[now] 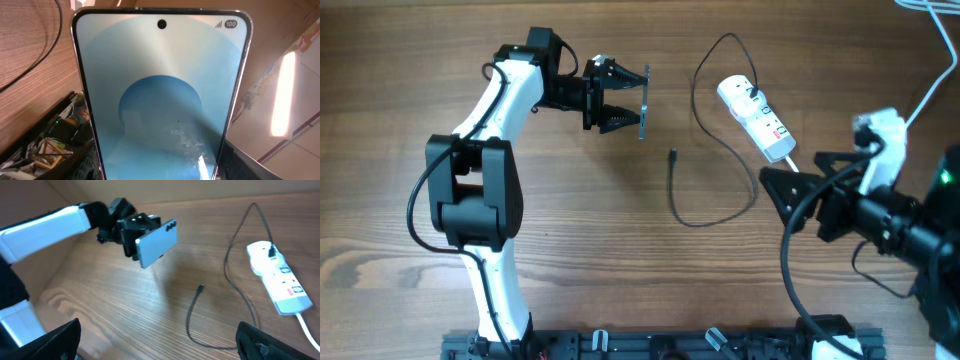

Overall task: Plug charger to phone and switch on socket
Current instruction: 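Swing the right gripper toward the phone held by the left gripper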

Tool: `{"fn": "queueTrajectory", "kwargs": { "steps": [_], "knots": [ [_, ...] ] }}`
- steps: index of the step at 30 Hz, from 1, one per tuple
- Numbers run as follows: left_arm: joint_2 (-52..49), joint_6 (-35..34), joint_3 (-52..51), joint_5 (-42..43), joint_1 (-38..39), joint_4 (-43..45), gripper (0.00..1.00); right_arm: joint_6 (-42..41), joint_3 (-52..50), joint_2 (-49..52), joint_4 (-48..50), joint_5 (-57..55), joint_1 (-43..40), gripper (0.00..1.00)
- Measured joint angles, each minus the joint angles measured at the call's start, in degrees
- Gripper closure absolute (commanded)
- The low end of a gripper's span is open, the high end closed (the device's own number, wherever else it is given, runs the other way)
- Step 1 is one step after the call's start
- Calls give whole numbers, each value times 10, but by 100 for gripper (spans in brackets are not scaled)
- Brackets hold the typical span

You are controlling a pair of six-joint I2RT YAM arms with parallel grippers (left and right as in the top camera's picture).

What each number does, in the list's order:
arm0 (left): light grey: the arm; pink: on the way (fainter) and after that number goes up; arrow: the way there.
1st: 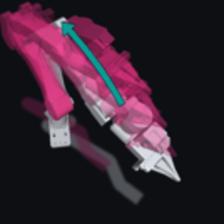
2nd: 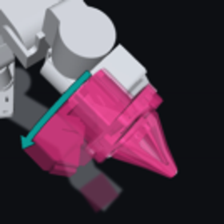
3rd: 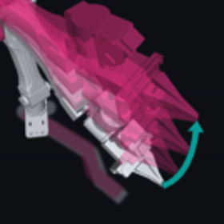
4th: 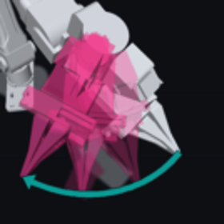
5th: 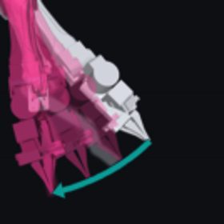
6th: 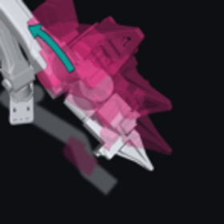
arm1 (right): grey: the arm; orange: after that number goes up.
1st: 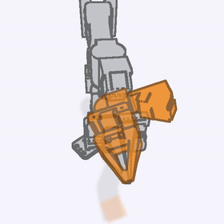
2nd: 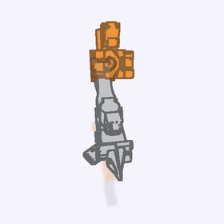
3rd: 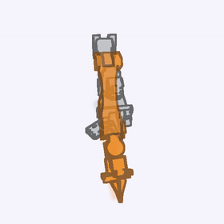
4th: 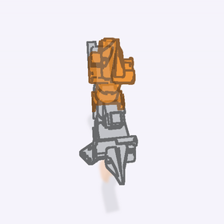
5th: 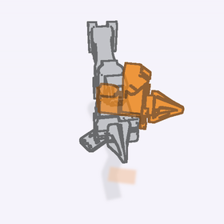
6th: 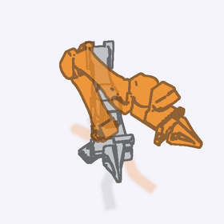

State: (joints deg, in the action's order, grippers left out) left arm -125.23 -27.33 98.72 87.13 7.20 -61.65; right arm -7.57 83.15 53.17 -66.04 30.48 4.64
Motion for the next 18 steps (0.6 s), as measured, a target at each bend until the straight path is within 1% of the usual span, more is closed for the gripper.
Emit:
{"fn": "queueTrajectory", "kwargs": {
  "steps": [3, 4, 8, 9, 11, 14, 16, 18],
  "knots": [
    [0, 0, 0, 0, 0, 0, 35, -14, 27, 39, -3, -32, 54, 1],
    [0, 0, 0, 0, 0, 0, 35, -28, 38, 62, -9, -52, 86, 0],
    [0, 0, 0, 0, 0, 0, 35, -49, 52, 119, -33, -124, 163, 1],
    [0, 0, 0, 0, 0, 0, 35, -61, 56, 154, -43, -175, 202, 0],
    [0, 0, 0, 0, 0, 0, 35, -94, 83, 216, -95, -296, 263, 1],
    [0, 0, 0, 0, -3, 0, 35, -143, 117, 299, -110, -428, 325, 0],
    [0, 0, 0, 0, -5, 0, 35, -160, 123, 329, -94, -477, 341, 0],
    [0, -5, 0, 0, -7, -1, 35, -172, 124, 346, -70, -500, 345, 0]
  ]
}}
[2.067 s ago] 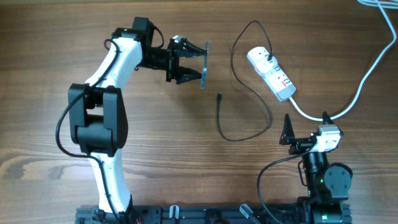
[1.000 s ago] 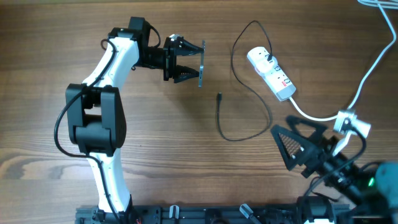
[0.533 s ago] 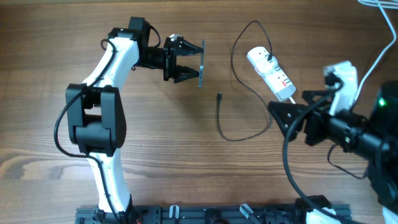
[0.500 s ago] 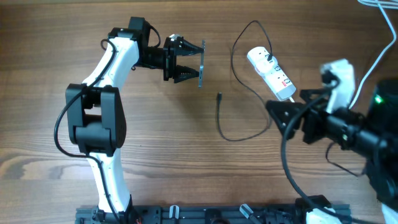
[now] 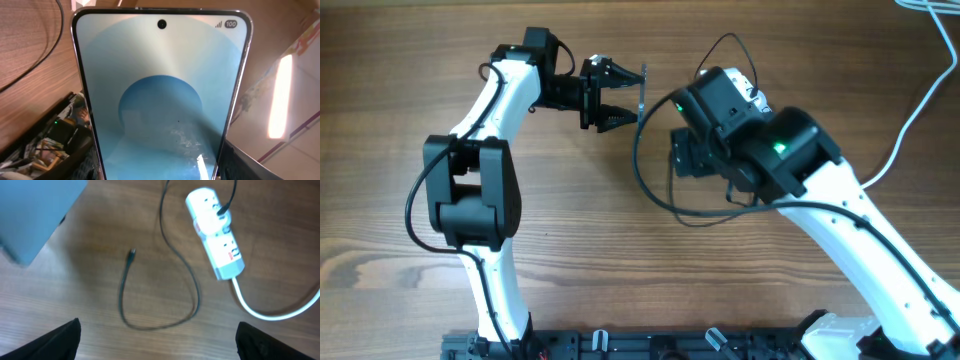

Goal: Plug charger to phone and switch on socket

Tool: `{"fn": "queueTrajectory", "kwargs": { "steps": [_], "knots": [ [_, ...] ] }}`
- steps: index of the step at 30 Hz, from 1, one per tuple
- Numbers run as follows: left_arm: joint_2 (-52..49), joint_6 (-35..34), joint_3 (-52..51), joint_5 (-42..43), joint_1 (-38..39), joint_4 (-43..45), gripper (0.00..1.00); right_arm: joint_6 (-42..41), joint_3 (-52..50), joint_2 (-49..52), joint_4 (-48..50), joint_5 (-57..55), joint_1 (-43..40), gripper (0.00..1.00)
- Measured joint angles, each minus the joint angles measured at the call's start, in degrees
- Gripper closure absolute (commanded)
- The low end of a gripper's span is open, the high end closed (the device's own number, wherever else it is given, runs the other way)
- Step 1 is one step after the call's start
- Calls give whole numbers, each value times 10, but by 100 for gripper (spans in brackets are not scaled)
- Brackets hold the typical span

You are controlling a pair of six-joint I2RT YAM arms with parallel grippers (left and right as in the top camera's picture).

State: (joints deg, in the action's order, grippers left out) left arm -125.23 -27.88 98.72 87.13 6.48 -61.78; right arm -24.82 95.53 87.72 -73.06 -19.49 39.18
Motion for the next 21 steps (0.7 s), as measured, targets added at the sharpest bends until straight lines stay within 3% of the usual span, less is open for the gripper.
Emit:
{"fn": "queueTrajectory", "kwargs": {
  "steps": [13, 21],
  "knots": [
    [0, -93, 0, 0, -22, -1, 35, -16, 6, 7, 177, 114, 3, 1],
    [0, -97, 0, -13, -21, -6, 35, -54, 6, 28, 194, 42, 66, 7]
  ]
}}
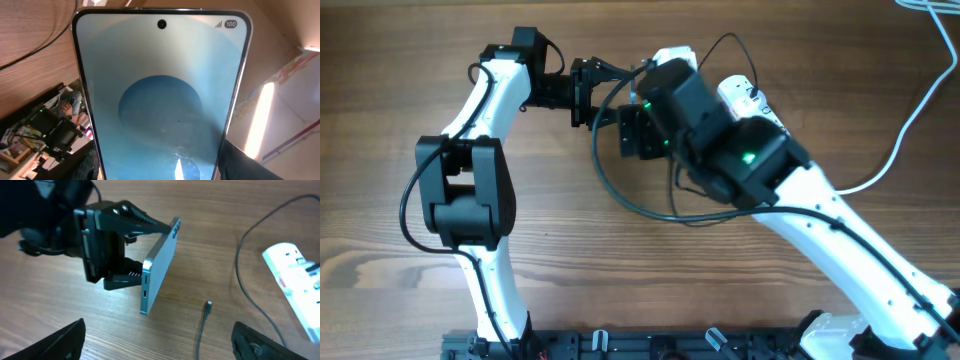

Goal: Plug charger to phone and switch on socket

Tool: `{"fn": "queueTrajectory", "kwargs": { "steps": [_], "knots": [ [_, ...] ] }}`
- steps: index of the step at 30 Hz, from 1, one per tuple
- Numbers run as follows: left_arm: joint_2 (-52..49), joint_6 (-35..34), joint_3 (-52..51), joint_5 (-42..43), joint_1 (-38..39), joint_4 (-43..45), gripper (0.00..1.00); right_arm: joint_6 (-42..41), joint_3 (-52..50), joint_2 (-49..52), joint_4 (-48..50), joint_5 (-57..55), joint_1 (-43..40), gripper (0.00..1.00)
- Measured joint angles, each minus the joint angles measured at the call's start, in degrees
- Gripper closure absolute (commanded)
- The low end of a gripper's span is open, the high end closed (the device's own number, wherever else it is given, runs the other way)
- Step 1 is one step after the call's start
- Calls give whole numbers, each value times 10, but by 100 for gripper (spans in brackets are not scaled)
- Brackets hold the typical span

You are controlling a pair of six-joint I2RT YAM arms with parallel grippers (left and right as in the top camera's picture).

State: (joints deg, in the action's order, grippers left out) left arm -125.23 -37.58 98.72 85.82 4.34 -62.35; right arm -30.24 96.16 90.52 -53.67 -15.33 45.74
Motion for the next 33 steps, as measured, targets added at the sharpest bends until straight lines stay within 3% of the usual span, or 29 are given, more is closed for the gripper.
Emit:
{"fn": "queueTrajectory", "kwargs": {
  "steps": [6, 11, 20, 26, 33],
  "knots": [
    [0, -1, 0, -5, 1, -7, 35, -47, 0, 65, 15, -41, 19, 9],
    [0, -1, 0, -7, 2, -11, 35, -66, 0, 87, 44, -68, 19, 30],
    [0, -1, 0, -12, 2, -12, 36, -63, 0, 110, 75, -97, 19, 30],
    [0, -1, 0, -14, 2, -12, 35, -61, 0, 120, 89, -136, 19, 40],
    [0, -1, 0, -16, 2, -12, 35, -64, 0, 123, 90, -145, 19, 42]
  ]
}}
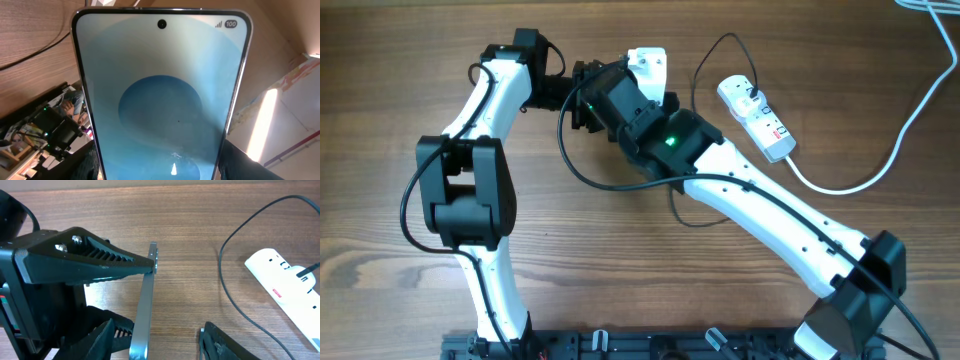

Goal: Plug charger to phone and switch on socket

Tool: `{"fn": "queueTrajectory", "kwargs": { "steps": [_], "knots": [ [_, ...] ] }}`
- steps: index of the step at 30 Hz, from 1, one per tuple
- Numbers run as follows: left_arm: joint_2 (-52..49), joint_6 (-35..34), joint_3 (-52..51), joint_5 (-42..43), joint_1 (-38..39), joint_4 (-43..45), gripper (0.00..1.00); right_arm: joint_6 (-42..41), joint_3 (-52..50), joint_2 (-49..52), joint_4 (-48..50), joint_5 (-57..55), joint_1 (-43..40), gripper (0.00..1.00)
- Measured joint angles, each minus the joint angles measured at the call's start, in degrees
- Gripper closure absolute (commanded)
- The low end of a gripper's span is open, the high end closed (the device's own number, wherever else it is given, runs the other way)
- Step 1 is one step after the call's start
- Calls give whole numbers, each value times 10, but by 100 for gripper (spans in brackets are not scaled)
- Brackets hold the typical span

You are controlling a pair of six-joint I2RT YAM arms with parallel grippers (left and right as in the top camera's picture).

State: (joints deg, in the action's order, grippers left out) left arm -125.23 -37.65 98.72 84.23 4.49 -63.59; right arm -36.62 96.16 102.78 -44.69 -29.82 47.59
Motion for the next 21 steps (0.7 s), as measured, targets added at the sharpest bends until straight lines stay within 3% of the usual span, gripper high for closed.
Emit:
{"fn": "queueTrajectory", "kwargs": {
  "steps": [4, 7, 14, 19, 21],
  "knots": [
    [0, 0, 0, 0, 0, 0, 34, -2, 0, 11, 2, 10, 0, 44],
    [0, 0, 0, 0, 0, 0, 35, -5, 0, 12, 6, 13, 0, 53],
    [0, 0, 0, 0, 0, -1, 35, -7, 0, 13, 15, 12, -2, 53],
    [0, 0, 0, -2, 0, -1, 35, -11, 0, 20, 22, 13, -2, 72],
    [0, 0, 0, -2, 0, -1, 35, -12, 0, 21, 24, 13, -2, 75]
  ]
}}
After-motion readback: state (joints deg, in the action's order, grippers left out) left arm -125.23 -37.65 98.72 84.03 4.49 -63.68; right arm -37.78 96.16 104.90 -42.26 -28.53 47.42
